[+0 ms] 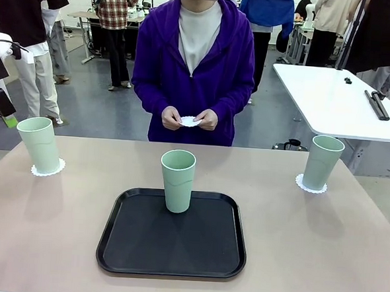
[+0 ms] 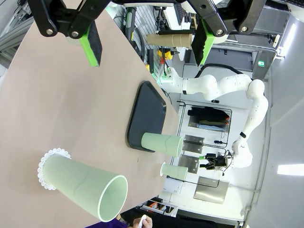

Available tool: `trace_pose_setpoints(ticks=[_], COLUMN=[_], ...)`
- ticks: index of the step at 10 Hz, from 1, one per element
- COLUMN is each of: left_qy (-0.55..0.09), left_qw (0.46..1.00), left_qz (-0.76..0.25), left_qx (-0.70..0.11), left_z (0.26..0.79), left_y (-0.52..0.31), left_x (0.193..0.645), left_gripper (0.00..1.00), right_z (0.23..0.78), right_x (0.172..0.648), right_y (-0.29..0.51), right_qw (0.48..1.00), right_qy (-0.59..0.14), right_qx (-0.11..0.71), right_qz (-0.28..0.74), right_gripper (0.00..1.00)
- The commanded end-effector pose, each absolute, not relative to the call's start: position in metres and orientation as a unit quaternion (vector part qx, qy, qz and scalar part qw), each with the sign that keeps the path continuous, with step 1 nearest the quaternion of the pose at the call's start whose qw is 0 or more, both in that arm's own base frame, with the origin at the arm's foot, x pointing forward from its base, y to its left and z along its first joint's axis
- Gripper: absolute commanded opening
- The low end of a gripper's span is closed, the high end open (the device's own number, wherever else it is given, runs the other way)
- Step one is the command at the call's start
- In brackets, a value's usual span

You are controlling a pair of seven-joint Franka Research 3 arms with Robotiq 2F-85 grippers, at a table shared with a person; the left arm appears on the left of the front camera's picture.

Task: Place coasters on the table and set cups on them.
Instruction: Take one Reusable plastic cup from the Flat Tray and place it on a coaster set by the human.

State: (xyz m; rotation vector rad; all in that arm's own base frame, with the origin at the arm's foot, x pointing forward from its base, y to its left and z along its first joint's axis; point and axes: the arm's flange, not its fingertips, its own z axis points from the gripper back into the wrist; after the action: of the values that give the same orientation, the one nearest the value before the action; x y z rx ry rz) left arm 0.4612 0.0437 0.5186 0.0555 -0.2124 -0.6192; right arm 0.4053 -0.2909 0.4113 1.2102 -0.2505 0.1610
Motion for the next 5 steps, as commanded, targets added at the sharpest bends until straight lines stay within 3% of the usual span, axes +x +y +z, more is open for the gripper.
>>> trace_pose_setpoints(ticks=[1,2,3,5], left_qy=[-0.104,-0.104,-0.102,-0.054], left_qw=[0.947,0.947,0.968,0.976], left_qz=[-0.303,-0.304,-0.228,-0.198], left_qx=[0.033,0.027,-0.019,-0.070], left_z=[0.520,0.519,0.496,0.484], left_y=[0.043,0.044,0.036,0.029], left_x=[0.461,0.461,0.428,0.400], left_gripper=[1.00,1.00,1.00,1.00], right_z=[0.412,0.412,0.412,0.412], right_x=[0.405,0.405,0.405,0.405], right_y=[-0.291,-0.291,-0.291,-0.291], right_qw=[0.814,0.814,0.814,0.814], right_qy=[-0.116,-0.116,-0.116,-0.116], right_qx=[0.565,0.565,0.565,0.565], right_qz=[0.074,0.074,0.074,0.074], right_gripper=[1.00,1.00,1.00,1.00])
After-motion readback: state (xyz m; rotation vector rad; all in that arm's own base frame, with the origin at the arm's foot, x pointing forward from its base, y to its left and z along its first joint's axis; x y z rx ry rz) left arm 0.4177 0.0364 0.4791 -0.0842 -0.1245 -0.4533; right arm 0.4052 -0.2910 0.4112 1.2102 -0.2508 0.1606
